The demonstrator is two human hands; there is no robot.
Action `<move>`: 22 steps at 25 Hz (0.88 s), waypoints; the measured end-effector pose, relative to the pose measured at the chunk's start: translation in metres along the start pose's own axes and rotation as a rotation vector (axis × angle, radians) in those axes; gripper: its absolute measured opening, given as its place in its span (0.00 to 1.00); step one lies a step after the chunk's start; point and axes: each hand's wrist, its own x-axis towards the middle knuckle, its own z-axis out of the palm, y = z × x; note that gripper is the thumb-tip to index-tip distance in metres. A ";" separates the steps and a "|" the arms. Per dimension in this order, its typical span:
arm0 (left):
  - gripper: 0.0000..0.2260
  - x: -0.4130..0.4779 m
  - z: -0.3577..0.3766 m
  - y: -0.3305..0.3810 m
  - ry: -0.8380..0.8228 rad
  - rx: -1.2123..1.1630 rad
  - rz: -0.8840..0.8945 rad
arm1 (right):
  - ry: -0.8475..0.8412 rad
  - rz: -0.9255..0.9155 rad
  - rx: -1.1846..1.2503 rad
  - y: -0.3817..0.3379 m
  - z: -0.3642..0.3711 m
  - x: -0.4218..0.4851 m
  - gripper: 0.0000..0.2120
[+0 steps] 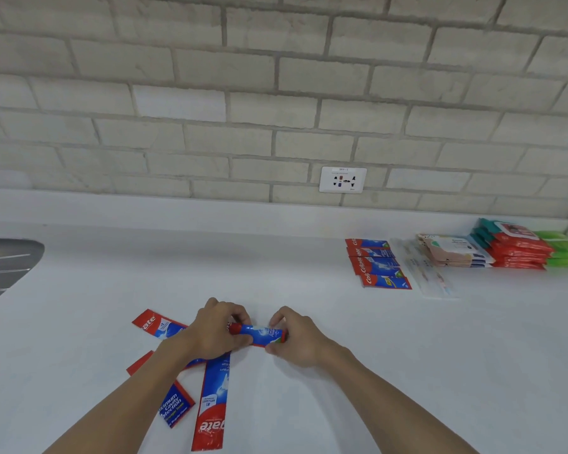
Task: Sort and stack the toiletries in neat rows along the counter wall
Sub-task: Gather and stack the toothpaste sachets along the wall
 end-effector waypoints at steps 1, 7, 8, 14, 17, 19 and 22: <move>0.06 0.002 0.000 0.001 0.005 -0.023 0.015 | 0.024 -0.012 0.020 0.002 -0.002 -0.002 0.12; 0.01 0.010 -0.004 0.018 0.010 -0.201 0.057 | 0.188 -0.007 0.240 0.016 -0.015 -0.006 0.04; 0.01 0.012 -0.005 0.021 0.011 -0.239 0.068 | 0.204 0.001 0.257 0.019 -0.020 -0.007 0.05; 0.03 0.032 -0.004 0.044 -0.034 -0.465 0.052 | 0.259 0.014 0.293 0.037 -0.063 -0.010 0.04; 0.03 0.051 -0.002 0.064 -0.019 -0.499 0.069 | 0.289 0.025 0.298 0.047 -0.086 -0.009 0.04; 0.04 0.068 -0.003 0.081 0.007 -0.539 0.077 | 0.318 0.032 0.334 0.056 -0.106 -0.007 0.04; 0.03 0.094 -0.004 0.104 0.051 -0.602 0.062 | 0.378 0.052 0.363 0.071 -0.132 -0.003 0.09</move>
